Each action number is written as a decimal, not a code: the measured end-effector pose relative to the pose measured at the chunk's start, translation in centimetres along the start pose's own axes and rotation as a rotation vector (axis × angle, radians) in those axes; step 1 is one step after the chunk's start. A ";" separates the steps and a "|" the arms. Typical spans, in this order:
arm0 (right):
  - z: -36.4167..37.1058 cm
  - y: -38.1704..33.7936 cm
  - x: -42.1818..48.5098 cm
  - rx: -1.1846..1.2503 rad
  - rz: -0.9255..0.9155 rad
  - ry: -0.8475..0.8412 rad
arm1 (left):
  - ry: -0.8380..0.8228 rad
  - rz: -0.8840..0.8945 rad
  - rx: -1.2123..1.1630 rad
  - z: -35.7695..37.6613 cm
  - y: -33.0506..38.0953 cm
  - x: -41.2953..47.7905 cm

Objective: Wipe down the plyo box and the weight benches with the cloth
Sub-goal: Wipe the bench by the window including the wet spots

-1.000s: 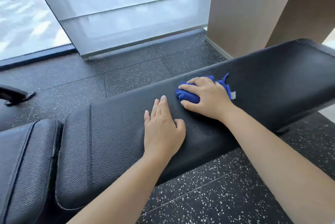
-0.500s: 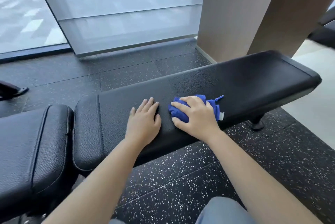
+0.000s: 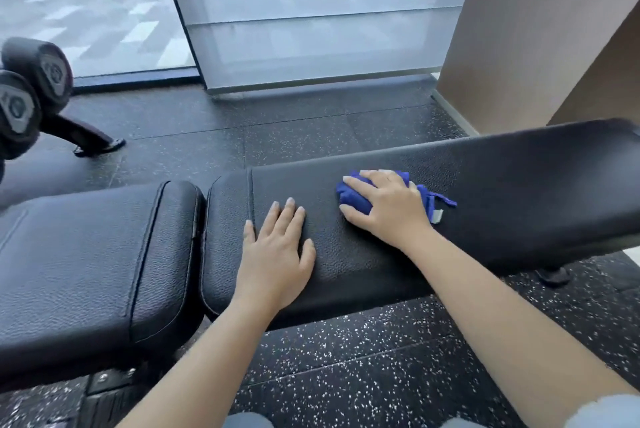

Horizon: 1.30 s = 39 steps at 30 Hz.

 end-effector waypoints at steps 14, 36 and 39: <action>-0.6 -1.0 -5.7 -0.016 -0.203 0.157 | 0.118 0.021 -0.063 -0.3 -0.1 0.0; 0.2 -3.0 -4.0 -0.018 -0.358 0.128 | 0.196 -0.006 -0.059 -0.8 -0.3 -0.1; 0.1 -3.1 -4.6 0.020 -0.364 0.134 | 0.195 -0.006 -0.052 -0.7 -0.2 0.0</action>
Point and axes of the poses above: each hand's wrist, its own x-axis towards the middle knuckle, its own z-axis out of the palm, y = z × x, the point moved 8 cm from there along x, towards the middle knuckle, and after that the axes turned 7 degrees about z, right-handed, at the moved point
